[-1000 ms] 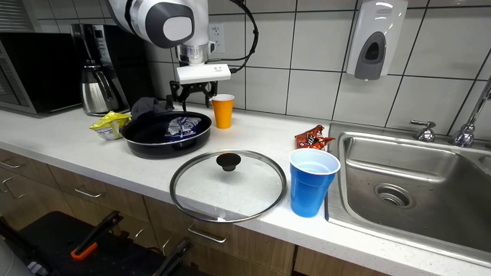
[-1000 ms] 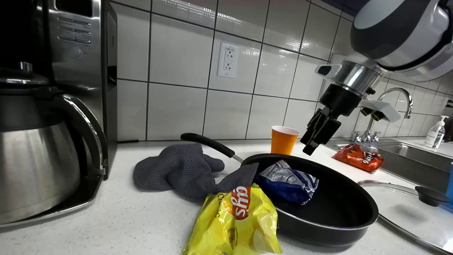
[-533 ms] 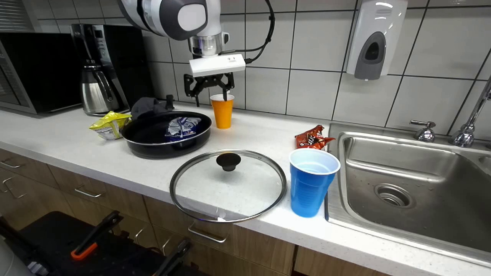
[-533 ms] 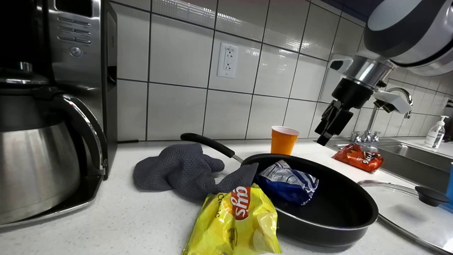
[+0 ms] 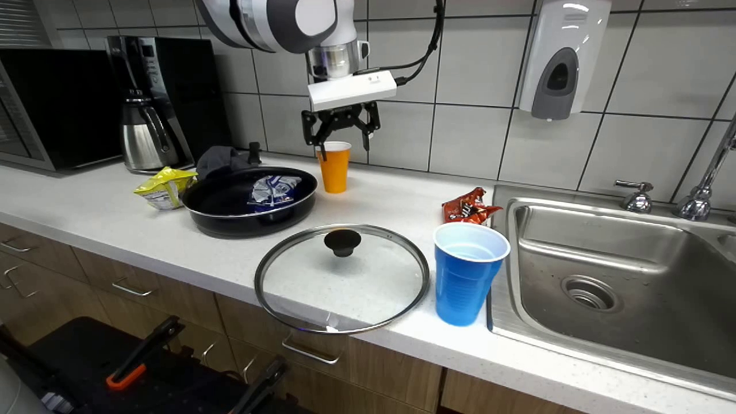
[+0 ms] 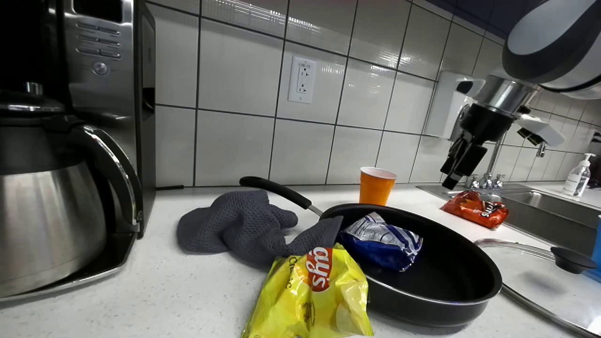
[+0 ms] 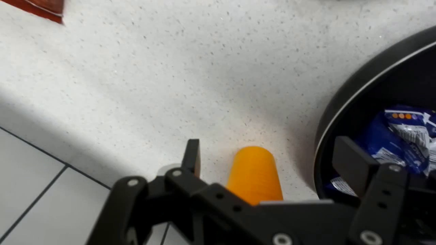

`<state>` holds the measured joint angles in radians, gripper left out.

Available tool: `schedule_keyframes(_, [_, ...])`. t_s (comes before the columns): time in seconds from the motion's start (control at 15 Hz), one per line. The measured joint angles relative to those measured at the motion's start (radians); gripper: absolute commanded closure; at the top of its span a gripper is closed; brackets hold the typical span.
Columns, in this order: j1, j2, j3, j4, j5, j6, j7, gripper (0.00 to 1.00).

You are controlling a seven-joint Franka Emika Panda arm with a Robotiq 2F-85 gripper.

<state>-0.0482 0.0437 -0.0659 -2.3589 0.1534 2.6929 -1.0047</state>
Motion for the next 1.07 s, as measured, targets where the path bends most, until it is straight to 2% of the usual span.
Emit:
schedule_keyframes(0.73, [-0.108,-0.006,-0.13,-0.001,-0.197,0.002,0.206,0.0])
schedule_keyframes(1.07, [-0.157,-0.003,-0.18,0.008,-0.244,0.0,0.275,0.0])
